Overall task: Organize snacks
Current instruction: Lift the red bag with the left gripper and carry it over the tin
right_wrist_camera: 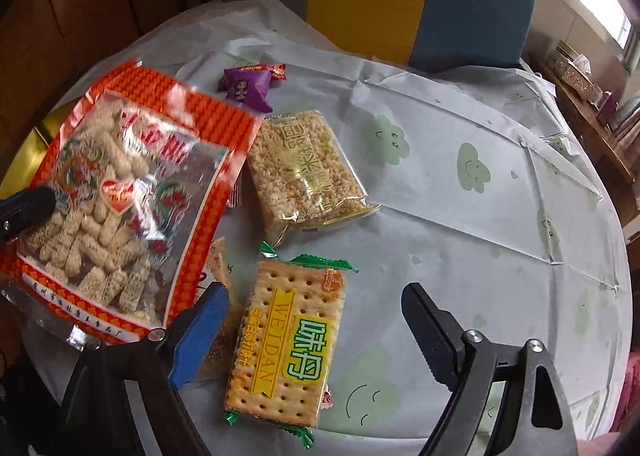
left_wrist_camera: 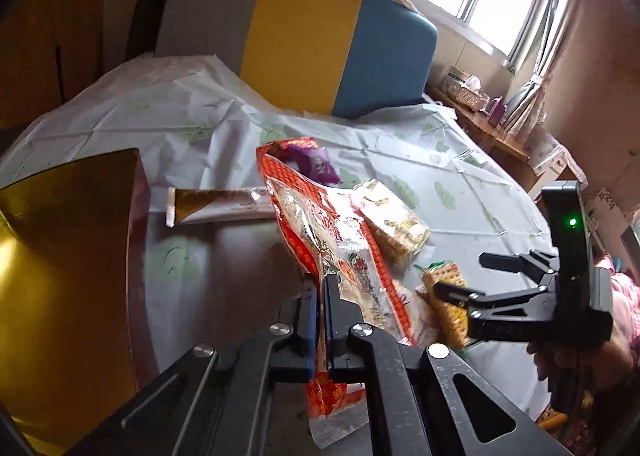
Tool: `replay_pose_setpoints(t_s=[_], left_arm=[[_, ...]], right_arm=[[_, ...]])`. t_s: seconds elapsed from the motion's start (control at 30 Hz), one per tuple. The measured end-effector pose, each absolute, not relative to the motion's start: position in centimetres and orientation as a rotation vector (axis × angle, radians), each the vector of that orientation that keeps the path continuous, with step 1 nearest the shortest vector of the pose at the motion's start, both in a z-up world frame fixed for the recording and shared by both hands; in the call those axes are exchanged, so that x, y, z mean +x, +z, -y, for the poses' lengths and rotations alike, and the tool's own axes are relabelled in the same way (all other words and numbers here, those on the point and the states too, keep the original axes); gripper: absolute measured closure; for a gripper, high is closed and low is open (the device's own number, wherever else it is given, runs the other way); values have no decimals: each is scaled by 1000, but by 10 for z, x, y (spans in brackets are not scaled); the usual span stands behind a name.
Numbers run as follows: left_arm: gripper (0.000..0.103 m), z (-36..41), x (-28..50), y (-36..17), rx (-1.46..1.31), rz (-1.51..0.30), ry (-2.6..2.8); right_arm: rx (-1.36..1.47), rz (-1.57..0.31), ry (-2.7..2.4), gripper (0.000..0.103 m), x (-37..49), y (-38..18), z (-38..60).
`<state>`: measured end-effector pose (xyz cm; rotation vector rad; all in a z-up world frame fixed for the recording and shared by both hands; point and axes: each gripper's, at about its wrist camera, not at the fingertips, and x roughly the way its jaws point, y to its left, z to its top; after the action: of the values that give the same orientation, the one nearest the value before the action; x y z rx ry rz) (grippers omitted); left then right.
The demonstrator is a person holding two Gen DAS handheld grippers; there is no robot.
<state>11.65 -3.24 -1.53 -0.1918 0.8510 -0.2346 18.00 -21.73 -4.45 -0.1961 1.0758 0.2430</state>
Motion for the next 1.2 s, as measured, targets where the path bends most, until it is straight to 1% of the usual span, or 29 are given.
replay_pose_setpoints(t_s=[0.17, 0.23, 0.5, 0.63, 0.8, 1.0, 1.2], left_arm=[[102, 28, 103, -22, -186, -859, -218], [102, 20, 99, -19, -231, -853, -221], [102, 10, 85, 18, -188, -735, -215], [102, -2, 86, 24, -191, -728, -187], [102, -30, 80, 36, -212, -703, -144], [102, -83, 65, 49, -263, -669, -51], [102, -128, 56, 43, -273, -681, 53]], right_arm=[[-248, -1095, 206, 13, 178, -52, 214], [-268, -1088, 211, 13, 175, -52, 210], [-291, -1062, 212, 13, 173, -50, 207], [-283, -1048, 204, 13, 173, -47, 209], [-287, -1033, 199, 13, 172, -45, 208], [-287, -1013, 199, 13, 169, -41, 207], [-297, -1017, 199, 13, 168, -42, 204]])
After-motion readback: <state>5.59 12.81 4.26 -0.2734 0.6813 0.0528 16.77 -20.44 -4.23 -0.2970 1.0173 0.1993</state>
